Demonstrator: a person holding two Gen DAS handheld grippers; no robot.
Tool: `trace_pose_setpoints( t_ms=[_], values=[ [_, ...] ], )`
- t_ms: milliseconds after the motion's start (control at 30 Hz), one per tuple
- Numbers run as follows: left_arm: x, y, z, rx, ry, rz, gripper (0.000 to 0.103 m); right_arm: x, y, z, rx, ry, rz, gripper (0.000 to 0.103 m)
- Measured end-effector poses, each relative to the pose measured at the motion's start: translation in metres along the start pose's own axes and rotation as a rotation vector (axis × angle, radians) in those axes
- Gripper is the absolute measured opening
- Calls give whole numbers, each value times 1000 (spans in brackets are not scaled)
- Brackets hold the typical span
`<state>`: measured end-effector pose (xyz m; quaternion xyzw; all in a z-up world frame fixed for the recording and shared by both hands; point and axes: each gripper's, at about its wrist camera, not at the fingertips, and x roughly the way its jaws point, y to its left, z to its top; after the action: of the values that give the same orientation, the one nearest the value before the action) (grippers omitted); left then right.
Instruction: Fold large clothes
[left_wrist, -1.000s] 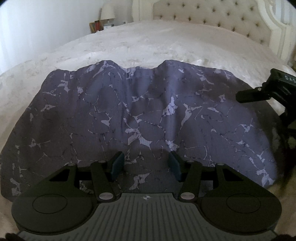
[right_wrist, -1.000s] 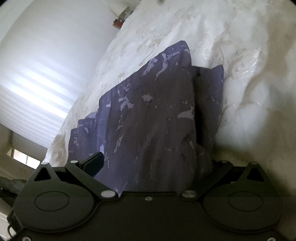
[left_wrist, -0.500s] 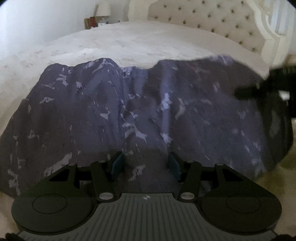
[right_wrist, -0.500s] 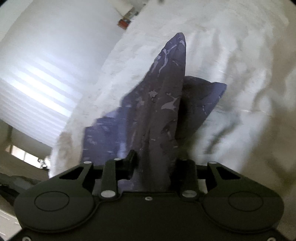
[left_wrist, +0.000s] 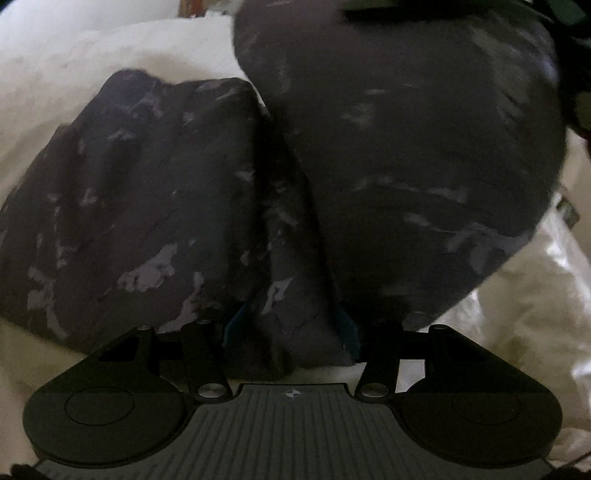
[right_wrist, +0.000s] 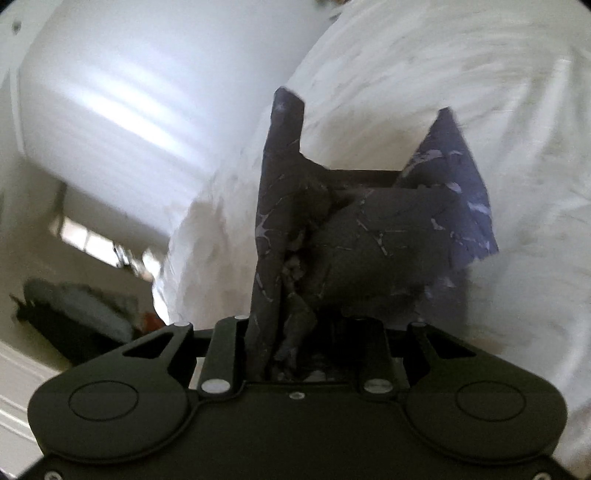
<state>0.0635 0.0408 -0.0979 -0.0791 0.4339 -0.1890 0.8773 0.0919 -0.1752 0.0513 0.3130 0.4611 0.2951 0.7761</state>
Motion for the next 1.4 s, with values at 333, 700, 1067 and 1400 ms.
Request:
trace_pose_setpoints(
  t_ms=[333,700,1067,1400],
  values=[
    [-32,26,-11,-122,17,-62,49,107,49,-8,-176,222,-118,54],
    [-68,18,-20,-50,-61,-102,49,130,96,-15,-318,347,68,79],
    [-91,-9,17,148,-241,-115,51,23,95,20,-387,37,86,79],
    [-48,3,28,220,-247,112,50,-2,19,9,-338,-90,-127,64]
  ],
)
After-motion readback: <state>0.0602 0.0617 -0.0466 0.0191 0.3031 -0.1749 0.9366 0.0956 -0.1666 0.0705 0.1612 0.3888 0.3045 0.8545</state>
